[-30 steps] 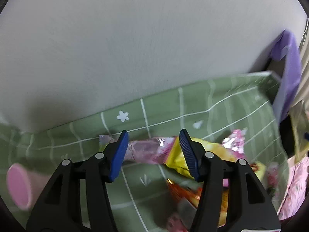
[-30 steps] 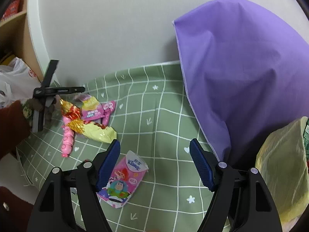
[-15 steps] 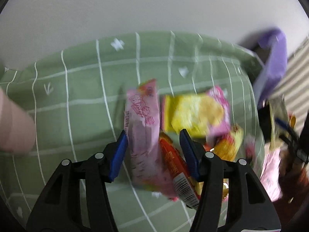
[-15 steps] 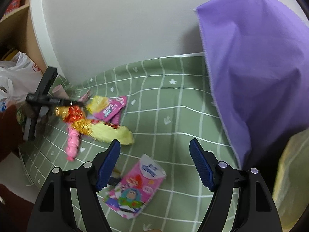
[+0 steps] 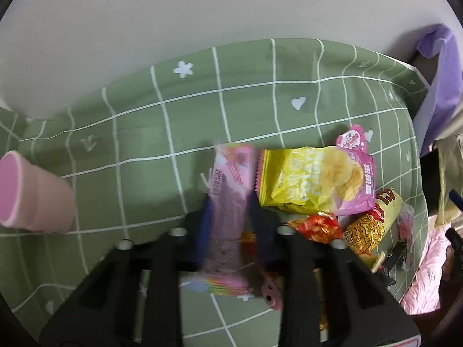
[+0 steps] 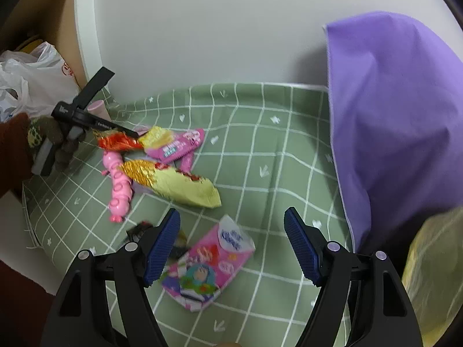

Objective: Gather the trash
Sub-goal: 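Grasp the pink candy-stick wrapper with the left gripper while the right moves over the table, then grasp the red snack packet with the right gripper while the left holds the pink wrapper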

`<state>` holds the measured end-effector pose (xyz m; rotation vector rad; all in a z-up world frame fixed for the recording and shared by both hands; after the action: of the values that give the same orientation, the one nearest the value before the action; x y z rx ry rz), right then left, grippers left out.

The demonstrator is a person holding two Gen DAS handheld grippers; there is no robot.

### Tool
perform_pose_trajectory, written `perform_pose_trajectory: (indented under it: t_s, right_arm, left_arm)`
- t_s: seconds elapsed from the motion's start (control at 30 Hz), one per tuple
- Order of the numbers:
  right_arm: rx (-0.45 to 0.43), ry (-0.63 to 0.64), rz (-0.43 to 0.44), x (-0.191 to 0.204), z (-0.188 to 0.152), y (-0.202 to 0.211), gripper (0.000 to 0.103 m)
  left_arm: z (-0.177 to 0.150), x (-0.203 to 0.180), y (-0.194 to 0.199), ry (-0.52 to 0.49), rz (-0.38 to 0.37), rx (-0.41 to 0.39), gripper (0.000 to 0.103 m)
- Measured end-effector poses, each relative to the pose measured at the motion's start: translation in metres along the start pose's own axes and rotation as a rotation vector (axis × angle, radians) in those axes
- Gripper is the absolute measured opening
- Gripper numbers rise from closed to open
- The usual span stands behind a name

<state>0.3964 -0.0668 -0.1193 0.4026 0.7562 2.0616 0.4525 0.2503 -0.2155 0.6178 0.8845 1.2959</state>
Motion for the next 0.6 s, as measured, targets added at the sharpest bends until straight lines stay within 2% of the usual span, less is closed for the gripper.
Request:
perform_pose_trajectory:
  t_s: [0.1,0.2,0.3,0.4,0.43,0.53,0.6]
  right_arm:
    - [0.023,-0.021,-0.016,-0.004,-0.013,0.001,0.071]
    - [0.027,-0.030,-0.016,0.001,-0.018,0.000,0.071]
    - [0.006,-0.028,0.024,0.015,-0.009,-0.004,0.071]
    - [-0.026,-0.010,0.055,0.034,0.009,-0.016,0.071]
    - [-0.032,-0.001,0.074,0.042,0.014,-0.021,0.071]
    - [-0.031,0.050,0.203,0.073,0.026,-0.041,0.071]
    - [-0.012,0.133,0.301,0.101,0.036,-0.058,0.071]
  left_arm:
    - [0.003,0.003,0.022,0.040,0.024,-0.060,0.013]
    - [0.011,-0.002,0.057,0.093,0.035,-0.159,0.012]
    - [0.010,-0.008,0.102,0.148,0.027,-0.266,0.012]
    - [-0.007,-0.011,0.137,0.190,0.049,-0.326,0.012]
    - [-0.014,-0.011,0.146,0.201,0.064,-0.339,0.012]
    - [-0.036,-0.014,0.167,0.228,0.111,-0.380,0.013]
    - [-0.052,-0.019,0.176,0.251,0.118,-0.401,0.013]
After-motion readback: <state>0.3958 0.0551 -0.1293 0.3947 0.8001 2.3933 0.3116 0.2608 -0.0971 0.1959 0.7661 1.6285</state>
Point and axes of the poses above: each gripper's, at about its wrist camera, not at the fingertips, and y roughly against the way its jaws point, x to its left, z to its top, the point moved 8 cm from there along -y, roughly the way its jaws point, and after that the axes turned 11 degrees about -x, right-handed, at the moved point
